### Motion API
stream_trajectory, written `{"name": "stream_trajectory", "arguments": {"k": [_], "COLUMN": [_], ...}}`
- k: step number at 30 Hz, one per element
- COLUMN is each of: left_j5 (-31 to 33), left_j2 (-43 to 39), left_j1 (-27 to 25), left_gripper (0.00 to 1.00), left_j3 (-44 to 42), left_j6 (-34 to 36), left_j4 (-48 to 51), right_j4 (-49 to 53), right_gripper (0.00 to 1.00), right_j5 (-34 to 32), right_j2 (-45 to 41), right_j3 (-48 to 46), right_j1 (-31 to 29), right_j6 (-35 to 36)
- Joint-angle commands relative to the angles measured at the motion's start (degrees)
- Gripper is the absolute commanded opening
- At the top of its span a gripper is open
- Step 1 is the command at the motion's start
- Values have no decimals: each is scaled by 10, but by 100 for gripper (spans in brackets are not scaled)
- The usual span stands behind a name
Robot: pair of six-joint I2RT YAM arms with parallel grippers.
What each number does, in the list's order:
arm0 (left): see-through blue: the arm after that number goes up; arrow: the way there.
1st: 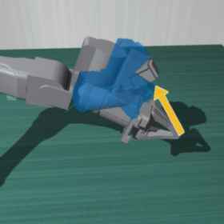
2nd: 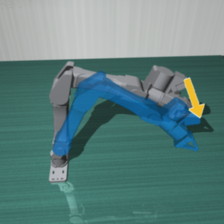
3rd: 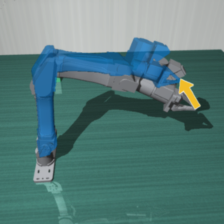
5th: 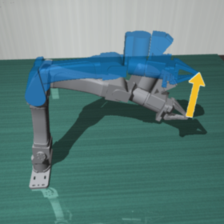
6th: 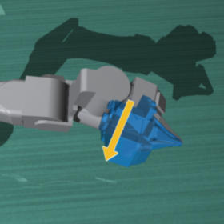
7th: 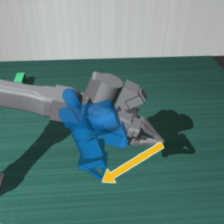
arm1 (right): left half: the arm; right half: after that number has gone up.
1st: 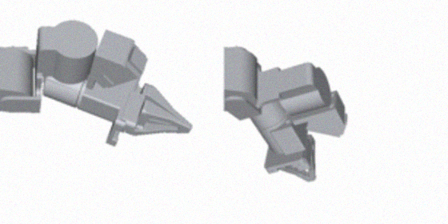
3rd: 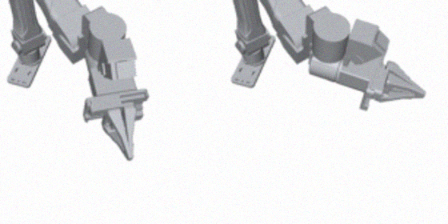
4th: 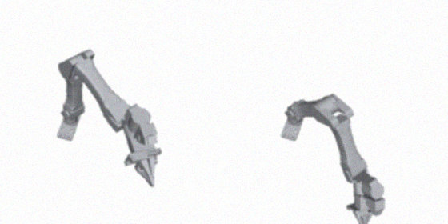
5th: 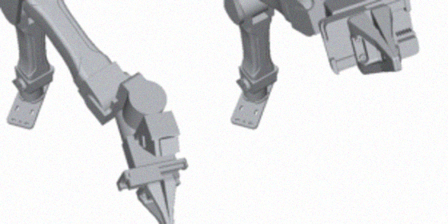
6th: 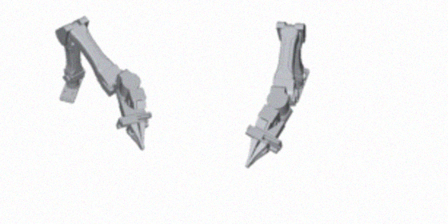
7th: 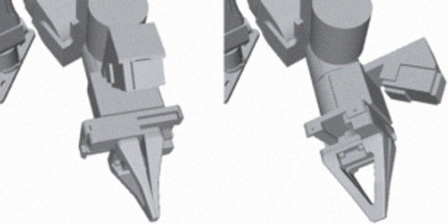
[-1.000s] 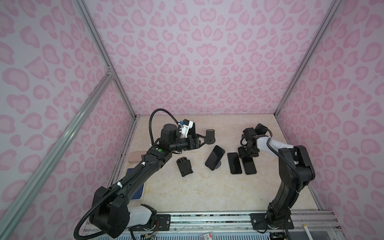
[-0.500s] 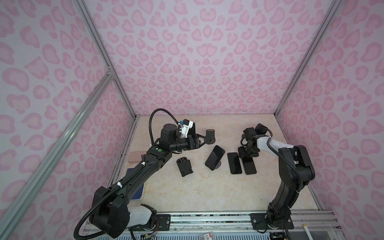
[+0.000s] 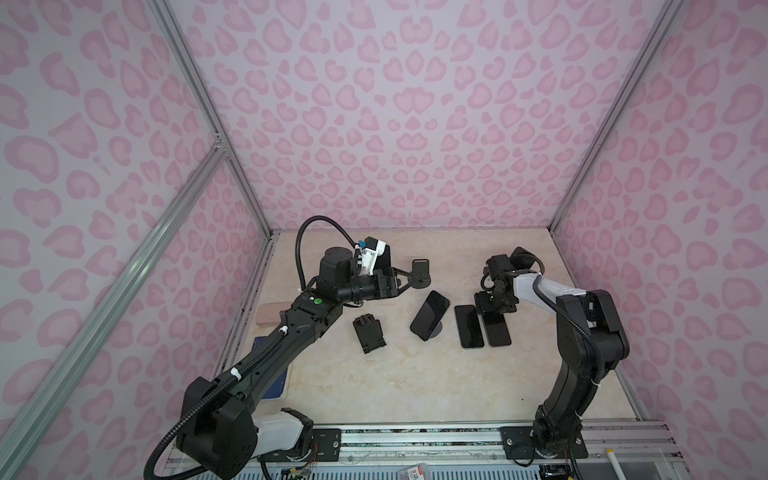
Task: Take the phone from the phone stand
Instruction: 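Hold the pink-edged phone low beside the flat teal-edged phone, then open the right gripper to leave the pink-edged phone flat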
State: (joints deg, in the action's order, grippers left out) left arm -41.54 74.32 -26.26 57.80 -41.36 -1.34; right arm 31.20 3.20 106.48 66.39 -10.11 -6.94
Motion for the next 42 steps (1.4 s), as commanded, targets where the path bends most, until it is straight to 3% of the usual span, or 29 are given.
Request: {"name": "stream_trajectory", "arguments": {"k": [1,13,31,42], "left_j5": [1,2,4,7], "left_j2": [-11,-15,-18,-21], "left_j1": [0,0,0,0], "left_gripper": [95,96,96,95], "left_j3": [4,4,4,4], "left_j6": [10,10,13,15], "left_j4": [-8,-7,-6,-3], "right_j4": [7,11,13,13], "right_gripper": [77,79,71,80], "right_j5": [-20,-35,-54,-37], "right_j2": [3,16,8,-11], "right_j3": [-7,7,14,12], "right_j1": [-1,-1,-2,-2], "right_j6": [-2,-13,-25,-46]}}
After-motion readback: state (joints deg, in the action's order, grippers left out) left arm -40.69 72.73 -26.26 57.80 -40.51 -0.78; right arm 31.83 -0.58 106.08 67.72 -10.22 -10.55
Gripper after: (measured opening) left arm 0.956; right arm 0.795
